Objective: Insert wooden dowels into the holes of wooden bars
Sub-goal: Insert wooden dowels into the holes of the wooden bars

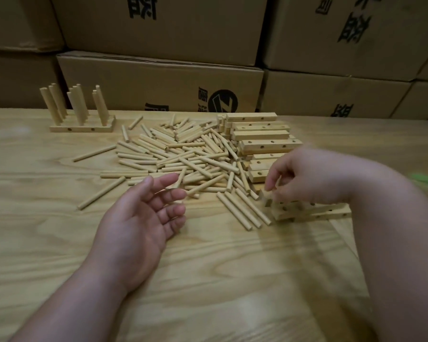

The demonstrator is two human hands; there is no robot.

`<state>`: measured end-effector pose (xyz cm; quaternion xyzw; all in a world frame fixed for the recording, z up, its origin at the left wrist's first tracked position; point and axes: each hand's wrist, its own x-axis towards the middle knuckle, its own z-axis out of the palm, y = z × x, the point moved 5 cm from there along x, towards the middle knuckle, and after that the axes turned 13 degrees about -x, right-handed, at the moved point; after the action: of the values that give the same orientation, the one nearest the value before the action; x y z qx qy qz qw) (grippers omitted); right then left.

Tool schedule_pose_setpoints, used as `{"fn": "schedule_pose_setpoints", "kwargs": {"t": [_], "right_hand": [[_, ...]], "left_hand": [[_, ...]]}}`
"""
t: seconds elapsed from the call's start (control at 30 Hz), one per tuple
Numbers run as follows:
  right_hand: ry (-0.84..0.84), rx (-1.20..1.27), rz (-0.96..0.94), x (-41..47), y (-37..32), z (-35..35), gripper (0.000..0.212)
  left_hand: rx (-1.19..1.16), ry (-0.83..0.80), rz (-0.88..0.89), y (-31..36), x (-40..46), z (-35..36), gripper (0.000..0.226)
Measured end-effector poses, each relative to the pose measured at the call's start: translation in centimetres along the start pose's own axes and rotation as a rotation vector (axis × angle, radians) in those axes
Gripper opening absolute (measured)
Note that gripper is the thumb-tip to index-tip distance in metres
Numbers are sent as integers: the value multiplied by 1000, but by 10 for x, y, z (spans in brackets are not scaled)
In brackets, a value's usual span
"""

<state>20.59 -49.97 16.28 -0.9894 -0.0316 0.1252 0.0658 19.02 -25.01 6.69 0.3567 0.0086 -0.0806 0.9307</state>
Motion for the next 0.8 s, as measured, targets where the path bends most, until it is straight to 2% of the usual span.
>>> {"fn": "schedule_pose_setpoints", "kwargs": {"t": [0.4, 0.6, 0.8], "right_hand": [[-147, -136, 27, 3, 7, 14, 21], [-241, -144, 32, -1, 9, 16, 37], [-245, -194, 28, 3, 6, 21, 29]], "left_hand": [[-12, -14, -4, 0, 0, 1, 40], [-7, -17, -1, 1, 0, 1, 42], [-8, -16, 5, 1, 0, 1, 41]]}}
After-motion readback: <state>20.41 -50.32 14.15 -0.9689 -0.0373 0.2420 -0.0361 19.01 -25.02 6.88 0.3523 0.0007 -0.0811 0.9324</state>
